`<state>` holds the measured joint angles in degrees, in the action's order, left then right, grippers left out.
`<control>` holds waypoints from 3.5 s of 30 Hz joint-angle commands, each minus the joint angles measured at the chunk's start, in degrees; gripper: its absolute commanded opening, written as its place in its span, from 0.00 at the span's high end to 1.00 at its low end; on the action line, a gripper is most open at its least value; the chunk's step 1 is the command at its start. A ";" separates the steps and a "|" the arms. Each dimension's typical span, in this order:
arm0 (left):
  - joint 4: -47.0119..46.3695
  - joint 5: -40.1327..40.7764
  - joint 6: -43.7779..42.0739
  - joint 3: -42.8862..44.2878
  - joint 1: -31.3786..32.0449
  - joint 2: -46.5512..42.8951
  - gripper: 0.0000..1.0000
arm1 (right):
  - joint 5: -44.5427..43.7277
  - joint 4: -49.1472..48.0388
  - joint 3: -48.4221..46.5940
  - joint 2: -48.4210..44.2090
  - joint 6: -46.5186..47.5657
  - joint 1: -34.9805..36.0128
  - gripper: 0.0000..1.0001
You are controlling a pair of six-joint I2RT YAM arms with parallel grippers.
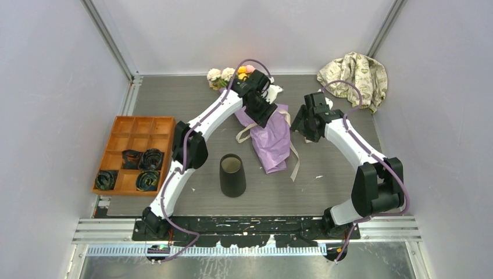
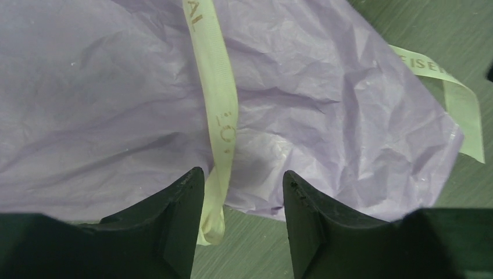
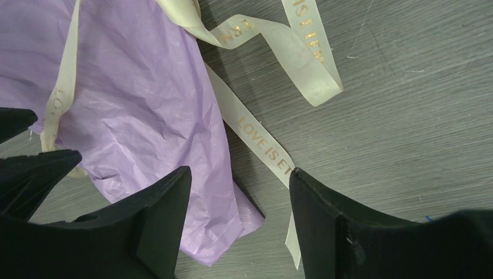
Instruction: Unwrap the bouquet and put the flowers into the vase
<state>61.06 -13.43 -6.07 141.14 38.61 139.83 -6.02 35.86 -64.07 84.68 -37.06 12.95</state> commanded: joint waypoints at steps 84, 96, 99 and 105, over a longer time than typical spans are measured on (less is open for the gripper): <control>-19.27 14.60 28.40 -51.54 -37.38 -56.20 0.44 | 15.01 -10.17 -6.33 17.33 -0.67 0.05 0.47; -20.39 10.31 31.43 -53.84 -37.38 -57.95 0.47 | 24.16 -16.89 -8.84 11.00 -3.96 1.52 0.94; -21.02 10.60 32.01 -54.98 -37.39 -59.10 0.48 | 24.97 -16.83 -12.04 7.42 -3.73 5.48 0.95; -22.01 9.50 33.16 -56.52 -37.40 -59.45 0.50 | 27.66 -15.31 -19.89 9.86 -3.82 14.16 0.94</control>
<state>42.87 -2.09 25.65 85.36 1.48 82.43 17.32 23.27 -79.05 95.20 -40.05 22.55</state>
